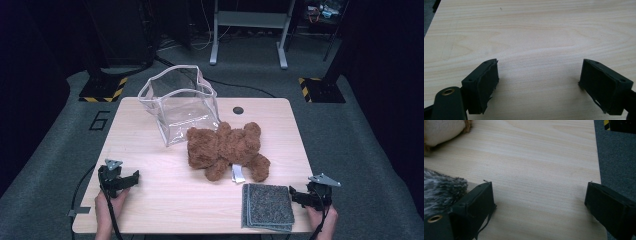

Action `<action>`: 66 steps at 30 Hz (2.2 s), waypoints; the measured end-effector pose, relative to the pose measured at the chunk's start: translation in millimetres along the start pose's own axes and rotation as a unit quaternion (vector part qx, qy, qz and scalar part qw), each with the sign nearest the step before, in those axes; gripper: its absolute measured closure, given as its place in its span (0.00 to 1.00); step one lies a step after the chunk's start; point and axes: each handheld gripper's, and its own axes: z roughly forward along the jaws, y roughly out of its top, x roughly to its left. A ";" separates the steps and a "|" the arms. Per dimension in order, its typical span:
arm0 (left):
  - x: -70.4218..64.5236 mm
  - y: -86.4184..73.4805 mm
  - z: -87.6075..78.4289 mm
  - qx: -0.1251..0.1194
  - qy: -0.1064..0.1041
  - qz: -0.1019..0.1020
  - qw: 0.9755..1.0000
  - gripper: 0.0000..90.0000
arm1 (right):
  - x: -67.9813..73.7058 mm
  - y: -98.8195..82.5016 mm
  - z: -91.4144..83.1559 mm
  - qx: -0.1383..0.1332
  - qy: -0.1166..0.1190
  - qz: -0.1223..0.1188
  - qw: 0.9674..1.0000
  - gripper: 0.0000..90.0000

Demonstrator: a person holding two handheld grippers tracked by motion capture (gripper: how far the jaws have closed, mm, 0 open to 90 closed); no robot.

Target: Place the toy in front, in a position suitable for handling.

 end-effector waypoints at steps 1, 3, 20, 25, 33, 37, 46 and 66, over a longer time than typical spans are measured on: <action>0.0 0.0 0.0 0.000 0.000 0.000 1.000 0.17 | 0.0 0.0 0.0 0.000 0.000 0.000 1.000 0.09; 0.1 0.0 0.2 -0.001 0.000 0.001 1.000 0.17 | 0.0 0.0 0.0 0.000 0.000 0.000 1.000 0.09; -0.3 -0.5 -1.0 0.002 0.000 0.002 1.000 0.17 | -0.1 -0.4 -0.4 0.001 0.002 0.003 1.000 0.09; -0.3 -0.4 -1.0 0.002 0.000 0.002 1.000 0.17 | 0.4 -0.3 -0.4 0.002 -0.003 0.007 1.000 0.09; -0.2 -0.4 -0.9 0.002 0.000 0.002 1.000 0.17 | 1.6 6.2 -6.6 0.002 -0.012 0.005 1.000 0.04; -0.2 -0.4 -0.9 0.002 0.000 0.002 1.000 0.17 | 9.0 15.6 -18.9 -0.013 -0.005 0.002 1.000 0.02; -0.2 -0.4 -0.9 0.002 -0.001 0.002 1.000 0.17 | 45.2 30.8 -45.1 -0.007 0.030 -0.023 0.999 0.00; -0.8 -0.6 -1.1 0.002 -0.003 0.002 1.000 0.17 | 115.5 11.8 -23.9 0.053 0.083 -0.092 0.991 0.05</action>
